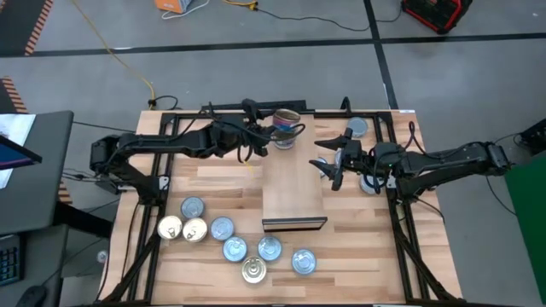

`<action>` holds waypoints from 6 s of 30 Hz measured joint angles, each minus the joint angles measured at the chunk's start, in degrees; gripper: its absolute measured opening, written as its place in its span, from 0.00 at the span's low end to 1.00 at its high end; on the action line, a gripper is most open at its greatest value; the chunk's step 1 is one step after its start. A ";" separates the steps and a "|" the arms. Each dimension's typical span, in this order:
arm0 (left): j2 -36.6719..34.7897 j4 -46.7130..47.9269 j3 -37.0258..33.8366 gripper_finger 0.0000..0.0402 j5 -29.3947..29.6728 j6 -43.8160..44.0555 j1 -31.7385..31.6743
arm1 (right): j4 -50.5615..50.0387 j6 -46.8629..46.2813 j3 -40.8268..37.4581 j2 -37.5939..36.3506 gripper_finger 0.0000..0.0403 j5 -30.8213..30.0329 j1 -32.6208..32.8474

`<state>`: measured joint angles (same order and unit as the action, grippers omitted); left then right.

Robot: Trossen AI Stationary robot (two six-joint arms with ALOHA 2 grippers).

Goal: Stack canned seafood by type on shelf
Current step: Stack the blue and pink tuna can on the shelf on top of the other blue and pink tuna can, then put the red tuna can on the shelf

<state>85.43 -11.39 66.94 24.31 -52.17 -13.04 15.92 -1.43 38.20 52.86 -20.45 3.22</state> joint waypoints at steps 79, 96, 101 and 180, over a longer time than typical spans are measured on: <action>-15.16 54.61 -19.68 0.59 -20.45 81.89 25.59 | -3.21 -3.21 0.07 0.96 0.79 0.04 -0.61; -9.31 43.54 -24.64 0.46 -23.78 79.09 26.15 | -2.16 -2.40 0.07 2.21 0.79 1.01 -1.14; -9.31 42.49 -26.50 0.31 -24.23 78.78 26.10 | -2.14 -2.40 0.07 2.21 0.79 1.05 -1.14; -12.95 50.46 -26.73 0.28 -23.55 68.05 1.03 | -0.87 -1.70 0.09 2.23 0.79 1.16 -1.14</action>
<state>72.47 39.07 40.21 0.76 15.88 -12.00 15.05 -3.14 38.28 55.09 -19.29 2.09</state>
